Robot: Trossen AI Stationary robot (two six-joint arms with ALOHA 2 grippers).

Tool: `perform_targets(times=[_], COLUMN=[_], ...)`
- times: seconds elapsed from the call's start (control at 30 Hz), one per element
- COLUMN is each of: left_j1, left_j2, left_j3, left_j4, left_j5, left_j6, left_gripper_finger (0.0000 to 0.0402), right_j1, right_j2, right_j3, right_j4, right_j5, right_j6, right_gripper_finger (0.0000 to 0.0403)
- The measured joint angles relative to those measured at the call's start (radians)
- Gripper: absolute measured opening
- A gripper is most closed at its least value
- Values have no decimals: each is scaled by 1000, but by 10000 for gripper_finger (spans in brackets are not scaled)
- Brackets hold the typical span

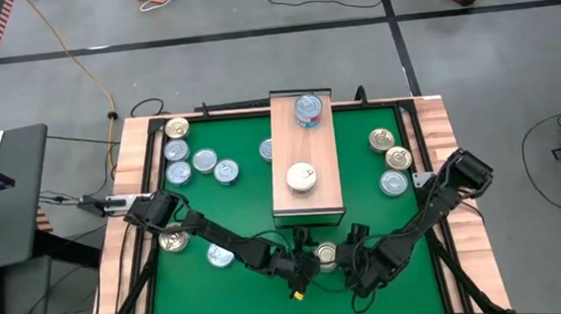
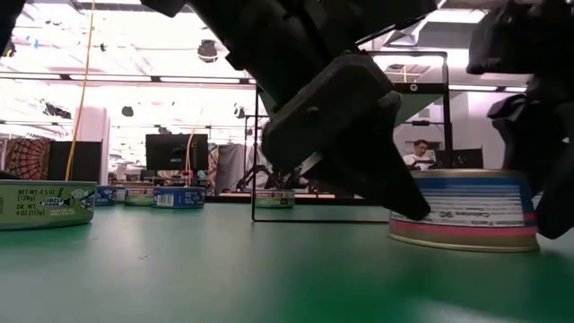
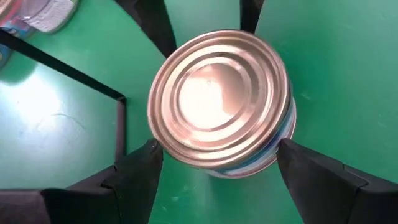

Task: Stack canned seafood by type on shelf
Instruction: Stack the blue tuna can on top of the blue tuna can on the shelf

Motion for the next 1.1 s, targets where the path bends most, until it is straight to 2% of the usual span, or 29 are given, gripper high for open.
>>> perform_targets(times=[0.13,0.53,0.7,1.1], left_j1=[1,-12,-12,-10], left_j2=[0,-2,-3,-3], left_j3=[-1,1,1,-1], left_j4=[-12,-155,-161,-153], left_j5=[-2,5,63,122], left_j6=[-14,-116,-157,-169], left_gripper_finger=[302,302,302,302], right_j1=[-13,-31,-61,-110], right_j2=[0,-8,-9,-13], right_j3=[13,136,157,159], right_j4=[49,10,32,160], right_j5=[-4,45,44,46], right_j6=[-61,-127,-154,-229], right_gripper_finger=[292,292,292,292])
